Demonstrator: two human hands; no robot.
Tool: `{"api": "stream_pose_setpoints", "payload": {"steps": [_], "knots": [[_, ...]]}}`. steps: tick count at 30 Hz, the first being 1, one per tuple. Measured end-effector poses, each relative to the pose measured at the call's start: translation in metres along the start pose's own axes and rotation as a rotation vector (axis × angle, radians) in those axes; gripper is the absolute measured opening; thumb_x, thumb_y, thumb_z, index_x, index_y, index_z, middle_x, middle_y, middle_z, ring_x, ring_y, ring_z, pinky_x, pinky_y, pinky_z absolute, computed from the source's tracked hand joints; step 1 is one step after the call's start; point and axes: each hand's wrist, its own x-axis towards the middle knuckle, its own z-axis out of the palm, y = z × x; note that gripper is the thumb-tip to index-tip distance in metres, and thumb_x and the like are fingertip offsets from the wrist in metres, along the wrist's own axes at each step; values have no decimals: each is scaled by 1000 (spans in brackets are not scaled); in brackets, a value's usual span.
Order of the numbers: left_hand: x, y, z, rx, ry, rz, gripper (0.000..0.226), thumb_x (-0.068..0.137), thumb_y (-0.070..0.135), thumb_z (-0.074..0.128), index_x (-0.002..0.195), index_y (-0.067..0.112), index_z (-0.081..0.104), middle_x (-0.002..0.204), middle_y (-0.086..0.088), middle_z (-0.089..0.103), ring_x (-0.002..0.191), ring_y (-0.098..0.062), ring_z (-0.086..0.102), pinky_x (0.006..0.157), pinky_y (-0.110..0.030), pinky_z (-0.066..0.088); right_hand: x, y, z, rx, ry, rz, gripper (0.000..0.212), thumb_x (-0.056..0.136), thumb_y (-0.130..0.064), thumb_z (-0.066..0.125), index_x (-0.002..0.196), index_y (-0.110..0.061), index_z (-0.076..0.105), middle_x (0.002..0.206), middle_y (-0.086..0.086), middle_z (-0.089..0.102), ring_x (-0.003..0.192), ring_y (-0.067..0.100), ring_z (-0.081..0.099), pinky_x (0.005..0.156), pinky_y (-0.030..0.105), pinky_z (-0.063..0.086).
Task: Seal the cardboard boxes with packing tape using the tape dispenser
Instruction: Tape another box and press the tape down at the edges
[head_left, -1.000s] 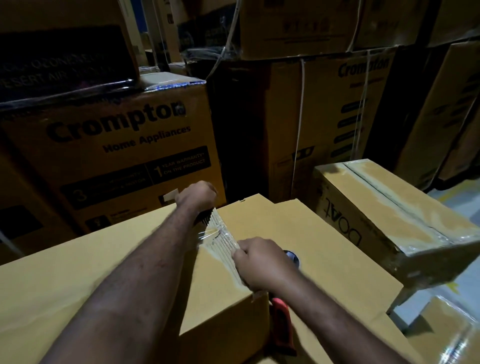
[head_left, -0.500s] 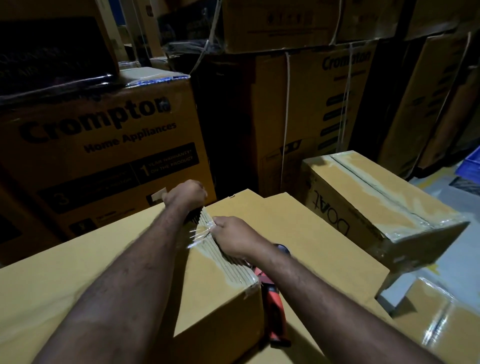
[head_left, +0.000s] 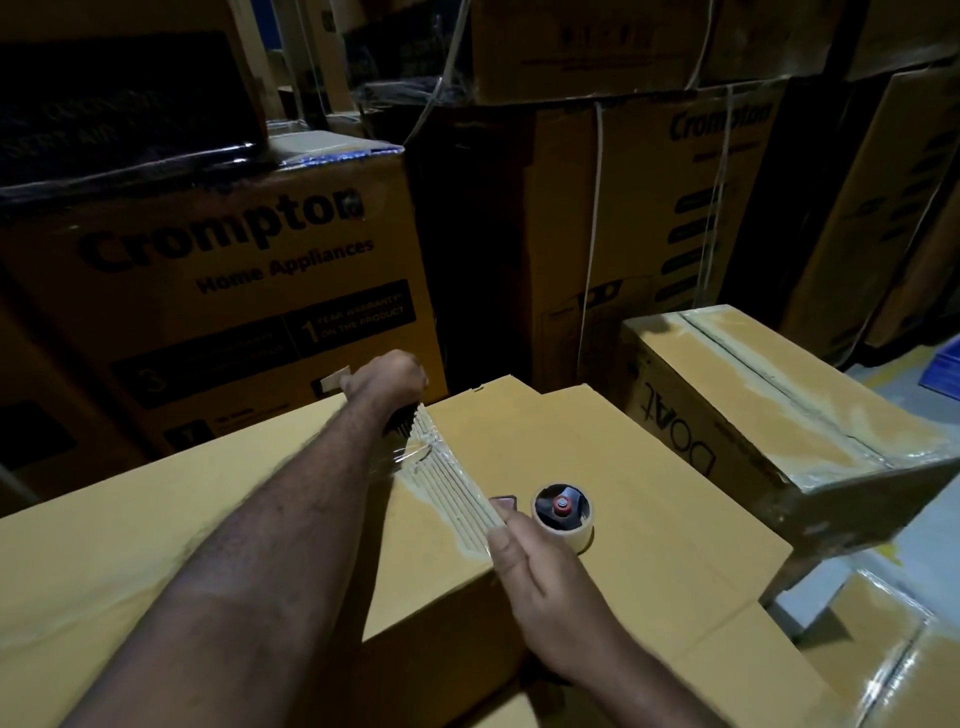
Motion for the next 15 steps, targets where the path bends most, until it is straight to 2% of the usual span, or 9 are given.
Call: {"api": "stream_pose_setpoints", "payload": {"steps": [2,4,6,8,9,10,12,13,15], "knots": [[-1,1,1,17,9,19,15,91,36,53,85,31,65,90,4,69,87,-22,64,98,-57,48,-5,9,-4,-73,-24,-30,58,96,-61,31,148,-35,35,118,-21,59,107,-2,56,86,32,53],[-8,6,-1,56,28,43,17,94,36,49,87,32,65,90,4,69,88,-22,64,100,-59,45,-3,15,-11,-177,-35,-67,61,96,-63,32,150,-35,33,126,-19,58,115,1,53,90,31,52],[-15,11,-4,97,27,54,19,98,35,47,94,33,65,95,4,69,92,-21,63,103,-60,40,0,17,-14,-303,10,-140,53,98,-54,39,146,-35,41,112,-35,59,111,15,58,86,32,52],[-23,13,-8,117,10,74,20,100,33,45,105,33,65,106,4,68,101,-20,61,105,-58,37,0,19,-13,-336,50,-175,48,96,-44,42,141,-29,51,87,-52,48,102,18,62,78,30,51],[-27,13,-12,99,-24,82,22,101,34,44,113,33,63,116,3,67,108,-22,60,107,-57,36,-2,19,-13,-335,69,-185,47,96,-46,43,139,-29,53,84,-54,47,99,17,62,75,30,51],[-33,14,-17,90,-67,86,26,103,39,42,123,34,59,129,-1,64,120,-25,56,111,-59,32,-4,17,-14,-334,95,-204,48,96,-52,42,137,-30,55,88,-50,51,97,15,62,72,30,52],[-53,16,-30,123,-134,131,46,105,53,35,144,33,47,155,-6,43,147,-33,31,119,-65,8,-8,11,-21,-283,109,-208,58,93,-69,36,134,-33,58,102,-32,63,96,8,62,70,27,52],[-67,17,-37,131,-145,153,53,104,58,33,150,33,40,162,-6,31,153,-34,15,116,-67,-3,-8,8,-26,-283,99,-208,65,90,-74,32,134,-33,58,107,-24,67,95,5,61,69,24,52],[-103,22,-56,149,-164,207,57,103,58,34,154,33,34,168,-5,16,155,-32,0,116,-65,-9,-8,4,-34,-375,26,-232,61,92,-70,36,138,-34,53,109,-18,68,92,1,59,68,18,49]]}}
